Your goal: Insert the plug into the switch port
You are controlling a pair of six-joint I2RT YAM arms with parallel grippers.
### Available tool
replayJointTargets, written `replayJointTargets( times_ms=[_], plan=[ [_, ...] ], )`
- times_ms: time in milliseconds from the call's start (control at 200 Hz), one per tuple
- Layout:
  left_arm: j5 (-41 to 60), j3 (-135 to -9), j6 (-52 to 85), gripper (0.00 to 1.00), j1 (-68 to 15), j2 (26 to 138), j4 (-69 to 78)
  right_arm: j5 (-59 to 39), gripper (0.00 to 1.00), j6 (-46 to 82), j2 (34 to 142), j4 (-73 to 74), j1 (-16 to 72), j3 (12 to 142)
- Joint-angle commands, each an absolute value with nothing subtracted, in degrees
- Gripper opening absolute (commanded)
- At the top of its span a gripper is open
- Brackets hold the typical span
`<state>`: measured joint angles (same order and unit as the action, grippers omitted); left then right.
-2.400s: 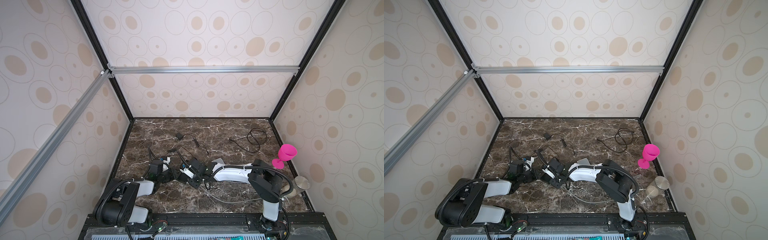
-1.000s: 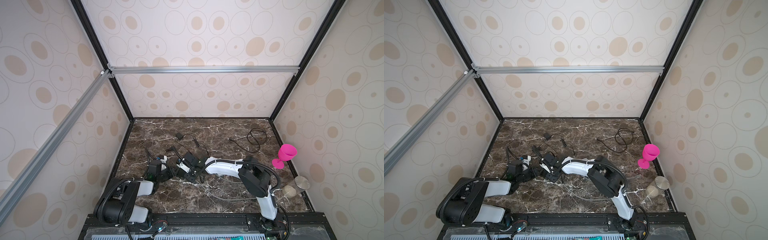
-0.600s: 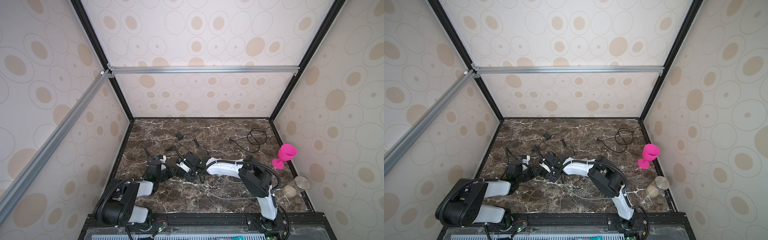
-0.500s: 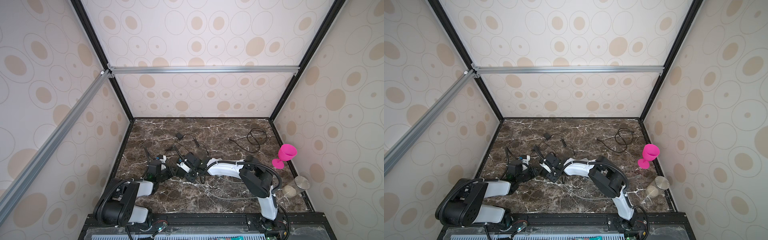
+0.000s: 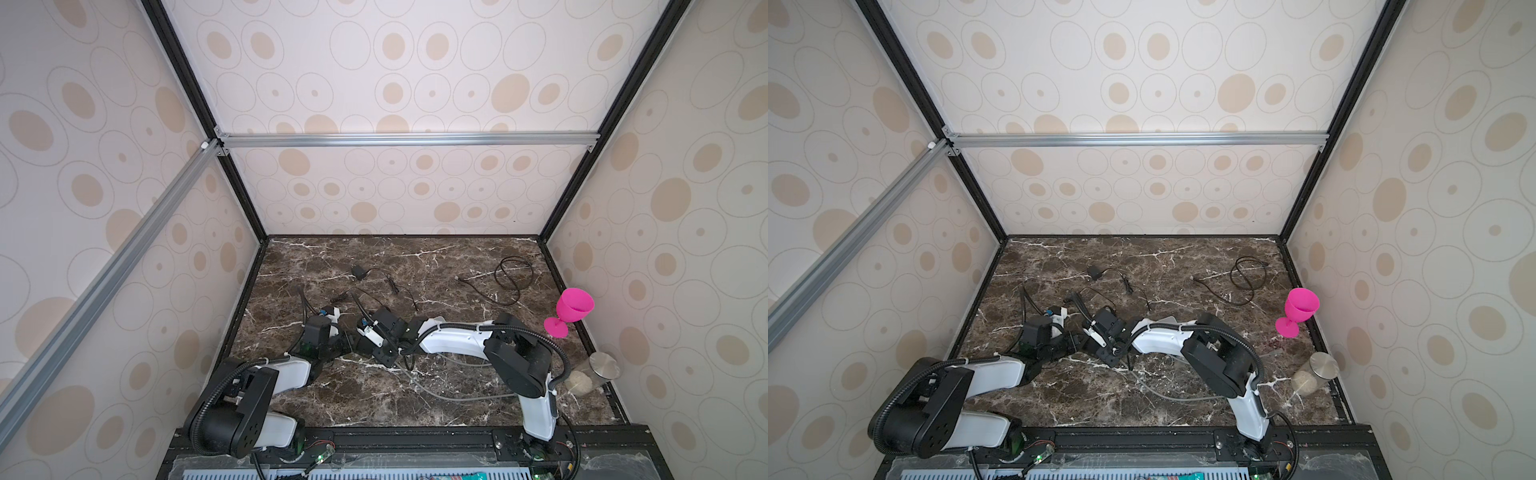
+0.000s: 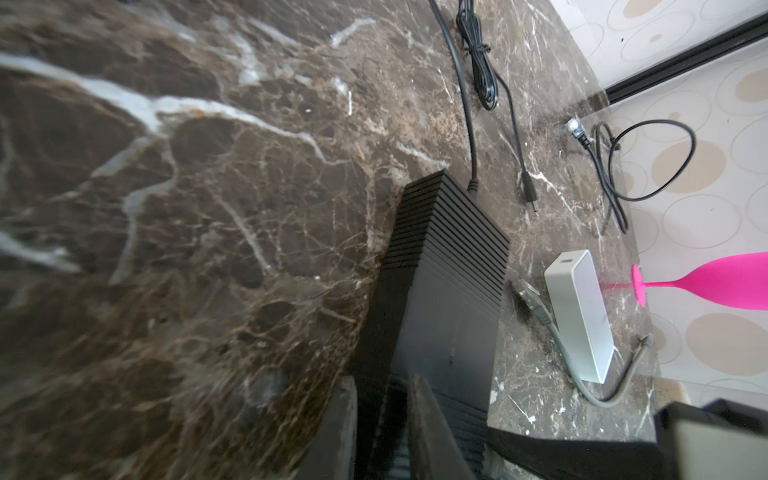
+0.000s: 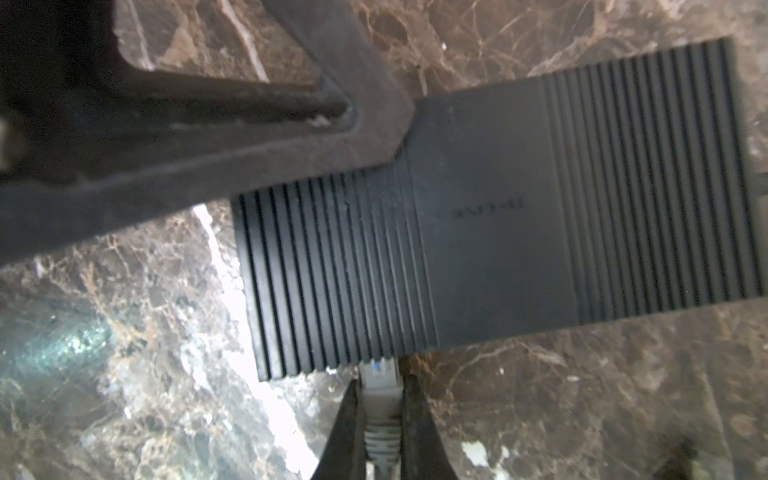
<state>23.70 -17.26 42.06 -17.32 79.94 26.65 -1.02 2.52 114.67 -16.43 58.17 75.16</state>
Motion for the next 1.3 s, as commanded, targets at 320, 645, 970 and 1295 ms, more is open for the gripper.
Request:
replayJointTargets(
  times_ms=[320, 645, 970, 1295],
  plan=[
    [33.3, -14.7, 40.6, 0.21, -27.6, 83.3, 11.9, -11.5, 0.0, 2.1, 114.7, -2.1, 59.6, 89.8],
    [33.5, -14.6, 40.4, 0.21, -27.9, 83.7, 12.4, -10.0, 0.0, 2.8, 116.6, 0.0, 59.6, 89.9],
    [33.8, -14.4, 40.7, 0.21, -28.0, 83.7, 12.7, -10.3, 0.0, 2.1, 121.8, 0.3, 59.6, 93.2],
    [33.4, -14.4, 40.7, 0.21, -28.1, 83.4, 12.7, -7.5, 0.0, 0.8, 113.3, 8.4, 59.9, 87.6]
  ],
)
